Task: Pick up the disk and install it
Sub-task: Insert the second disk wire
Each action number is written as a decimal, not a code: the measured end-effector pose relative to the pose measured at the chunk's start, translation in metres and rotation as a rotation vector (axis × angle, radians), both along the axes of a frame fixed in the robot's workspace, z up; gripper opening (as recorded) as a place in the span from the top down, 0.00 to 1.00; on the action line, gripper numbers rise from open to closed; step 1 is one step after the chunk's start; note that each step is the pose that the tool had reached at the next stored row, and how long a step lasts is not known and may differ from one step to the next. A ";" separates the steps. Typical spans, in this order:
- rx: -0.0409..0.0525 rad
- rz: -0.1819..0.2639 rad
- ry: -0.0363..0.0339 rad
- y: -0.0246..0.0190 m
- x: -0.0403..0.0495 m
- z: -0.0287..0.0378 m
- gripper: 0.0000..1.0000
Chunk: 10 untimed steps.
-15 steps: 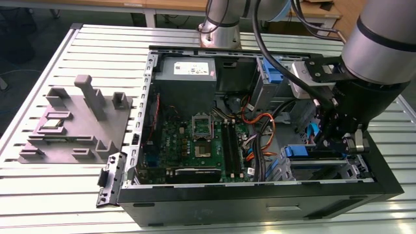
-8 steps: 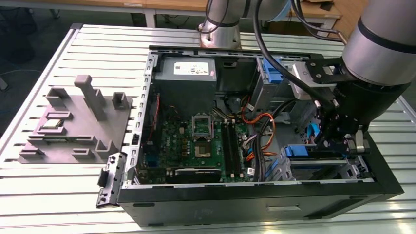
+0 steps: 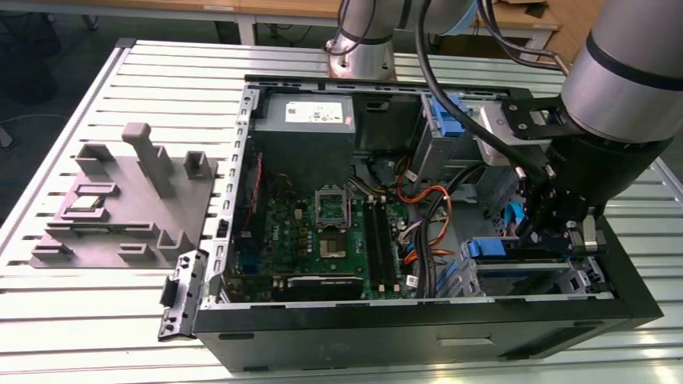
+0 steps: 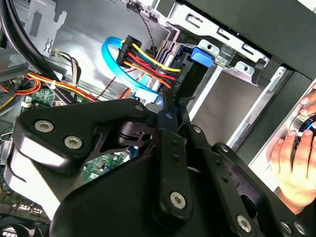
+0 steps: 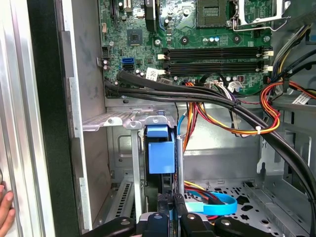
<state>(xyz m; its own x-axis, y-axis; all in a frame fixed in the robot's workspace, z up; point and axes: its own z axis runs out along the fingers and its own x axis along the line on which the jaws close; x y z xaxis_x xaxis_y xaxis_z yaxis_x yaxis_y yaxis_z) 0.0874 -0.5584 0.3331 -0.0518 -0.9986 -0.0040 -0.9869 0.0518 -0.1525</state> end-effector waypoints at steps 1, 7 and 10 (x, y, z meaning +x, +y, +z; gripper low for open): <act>0.0000 0.000 0.0000 0.0000 0.0000 -0.0002 0.84; 0.0002 0.000 0.0000 0.0000 0.0000 -0.0007 0.84; 0.0004 0.000 0.0000 0.0000 0.0000 0.0005 0.84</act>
<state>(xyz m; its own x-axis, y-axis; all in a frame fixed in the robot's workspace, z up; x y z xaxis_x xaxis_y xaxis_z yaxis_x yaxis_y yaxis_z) 0.0874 -0.5584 0.3336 -0.0518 -0.9986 -0.0044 -0.9869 0.0519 -0.1525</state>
